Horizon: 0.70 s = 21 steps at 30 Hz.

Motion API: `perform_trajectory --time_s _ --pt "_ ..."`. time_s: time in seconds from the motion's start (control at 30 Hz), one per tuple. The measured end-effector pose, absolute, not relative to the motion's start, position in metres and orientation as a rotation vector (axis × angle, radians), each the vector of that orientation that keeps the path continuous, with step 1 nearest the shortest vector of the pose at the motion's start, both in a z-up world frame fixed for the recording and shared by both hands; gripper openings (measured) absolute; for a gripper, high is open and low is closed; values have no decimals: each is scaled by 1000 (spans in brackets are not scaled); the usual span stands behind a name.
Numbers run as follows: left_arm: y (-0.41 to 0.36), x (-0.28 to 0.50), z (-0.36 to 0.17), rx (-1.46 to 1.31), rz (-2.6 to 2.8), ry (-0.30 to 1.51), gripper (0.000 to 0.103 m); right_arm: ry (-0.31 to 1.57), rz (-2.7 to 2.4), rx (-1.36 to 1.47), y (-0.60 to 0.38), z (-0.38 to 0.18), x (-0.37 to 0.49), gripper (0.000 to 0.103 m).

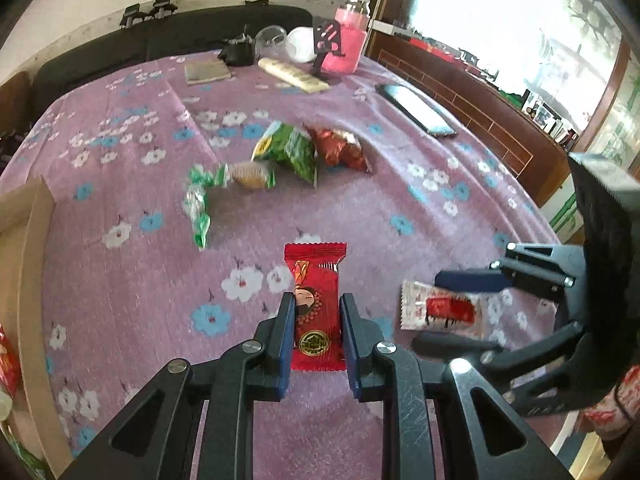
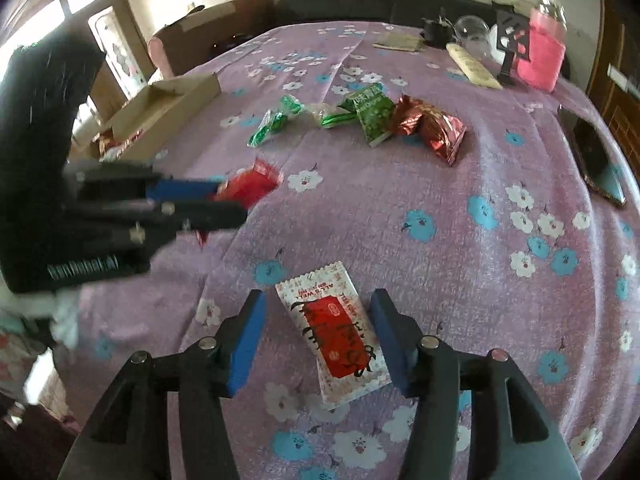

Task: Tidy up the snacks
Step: 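Carry the red candy over the box with the left gripper while the right carries its packet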

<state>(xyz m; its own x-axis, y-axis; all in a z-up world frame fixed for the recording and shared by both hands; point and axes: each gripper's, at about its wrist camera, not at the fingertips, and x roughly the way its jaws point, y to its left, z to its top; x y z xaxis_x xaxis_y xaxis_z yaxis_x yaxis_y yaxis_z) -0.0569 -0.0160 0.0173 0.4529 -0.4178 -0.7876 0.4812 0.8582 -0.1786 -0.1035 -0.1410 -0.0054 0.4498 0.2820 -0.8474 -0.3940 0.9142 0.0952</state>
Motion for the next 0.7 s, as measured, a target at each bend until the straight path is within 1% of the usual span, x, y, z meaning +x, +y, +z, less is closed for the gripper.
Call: perform_trajectory --time_s 0.03,0.1,0.13,0.17,0.33,0.43,0.53,0.7 --pt "-15 -57 20 73 -557 944 21 1024 402 -145 -138 -6 -105 50" --pt "-8 -60 26 60 -558 934 21 1024 373 -182 -135 -6 -108 40" --pt "-3 -62 29 58 -556 926 21 1030 372 -174 -135 -5 -109 30" --pt "1 -63 33 57 -551 917 21 1038 376 -154 -137 -4 -109 28" --pt "57 -82 62 -29 -478 848 22 1049 372 -65 -142 -1 -104 25" --pt "100 -94 76 -76 -384 794 22 1013 399 4 -131 15 -99 25" --pt "152 -102 84 -127 -260 760 22 976 461 73 -107 38 -87 26" --pt "223 -103 81 -216 -101 756 22 947 600 125 -35 67 -64 26"
